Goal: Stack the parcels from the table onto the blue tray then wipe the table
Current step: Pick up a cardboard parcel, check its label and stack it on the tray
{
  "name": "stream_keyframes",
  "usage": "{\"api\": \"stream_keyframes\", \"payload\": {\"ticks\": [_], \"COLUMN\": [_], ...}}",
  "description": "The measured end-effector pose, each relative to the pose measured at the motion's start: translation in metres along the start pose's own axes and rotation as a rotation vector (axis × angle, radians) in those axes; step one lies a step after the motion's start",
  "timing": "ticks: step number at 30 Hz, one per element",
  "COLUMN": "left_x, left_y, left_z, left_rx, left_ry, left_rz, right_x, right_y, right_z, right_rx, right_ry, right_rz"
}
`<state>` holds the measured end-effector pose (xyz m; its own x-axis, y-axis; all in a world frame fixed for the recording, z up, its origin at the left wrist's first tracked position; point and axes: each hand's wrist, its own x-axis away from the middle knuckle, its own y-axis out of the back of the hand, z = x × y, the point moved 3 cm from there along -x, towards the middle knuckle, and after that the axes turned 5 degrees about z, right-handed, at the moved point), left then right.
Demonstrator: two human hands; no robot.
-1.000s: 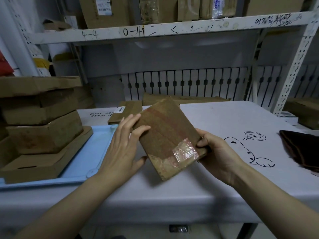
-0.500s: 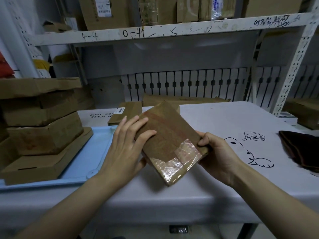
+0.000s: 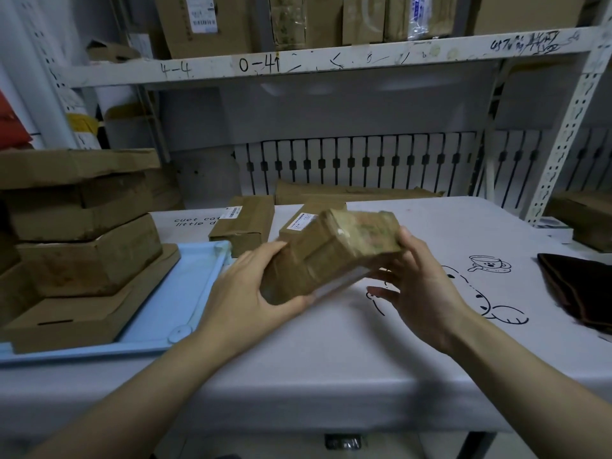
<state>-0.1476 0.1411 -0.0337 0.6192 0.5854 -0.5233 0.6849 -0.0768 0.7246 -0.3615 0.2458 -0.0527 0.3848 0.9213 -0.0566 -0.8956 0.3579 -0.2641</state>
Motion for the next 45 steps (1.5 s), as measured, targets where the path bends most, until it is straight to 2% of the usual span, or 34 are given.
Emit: {"api": "stream_keyframes", "payload": {"ticks": [6, 10, 14, 17, 20, 22, 26, 33, 38, 41, 43, 45], "left_x": [-0.005, -0.002, 0.003, 0.002, -0.008, -0.017, -0.038, -0.058, -0.056, -0.04, -0.025, -0.013], "left_y": [-0.006, -0.008, -0.009, -0.004, 0.01, 0.023, 0.065, 0.167, 0.228, 0.265, 0.281, 0.286], "left_z": [-0.005, -0.008, -0.006, -0.009, -0.019, -0.029, -0.038, -0.026, 0.016, 0.049, 0.068, 0.086], "left_rx": [0.629, 0.805, 1.147, 1.5, 1.809, 1.87, 1.825, 1.652, 1.474, 1.112, 0.79, 0.532], "left_ry": [0.302, 0.56, 0.739, 0.783, 0.678, 0.566, 0.399, 0.319, 0.378, 0.405, 0.425, 0.435], "left_rz": [0.087, 0.187, 0.268, 0.233, 0.155, 0.124, 0.044, -0.204, -0.434, -0.65, -0.705, -0.695], "right_x": [0.001, 0.006, 0.008, 0.006, -0.002, -0.009, -0.029, -0.075, -0.102, -0.117, -0.129, -0.139], "right_y": [-0.01, -0.013, -0.017, -0.023, -0.035, -0.049, -0.095, -0.194, -0.266, -0.304, -0.323, -0.338], "right_z": [-0.004, -0.008, -0.004, 0.003, 0.02, 0.036, 0.073, 0.119, 0.132, 0.133, 0.129, 0.126], "right_rx": [0.052, 0.093, 0.074, 0.011, -0.069, -0.126, -0.18, -0.165, -0.136, -0.068, 0.014, 0.082], "right_ry": [-0.025, -0.064, -0.081, -0.128, -0.128, -0.11, -0.037, -0.004, -0.037, -0.036, -0.044, -0.044], "right_rz": [0.043, 0.053, 0.025, -0.008, -0.039, -0.014, 0.151, 0.406, 0.396, 0.386, 0.363, 0.348]}}
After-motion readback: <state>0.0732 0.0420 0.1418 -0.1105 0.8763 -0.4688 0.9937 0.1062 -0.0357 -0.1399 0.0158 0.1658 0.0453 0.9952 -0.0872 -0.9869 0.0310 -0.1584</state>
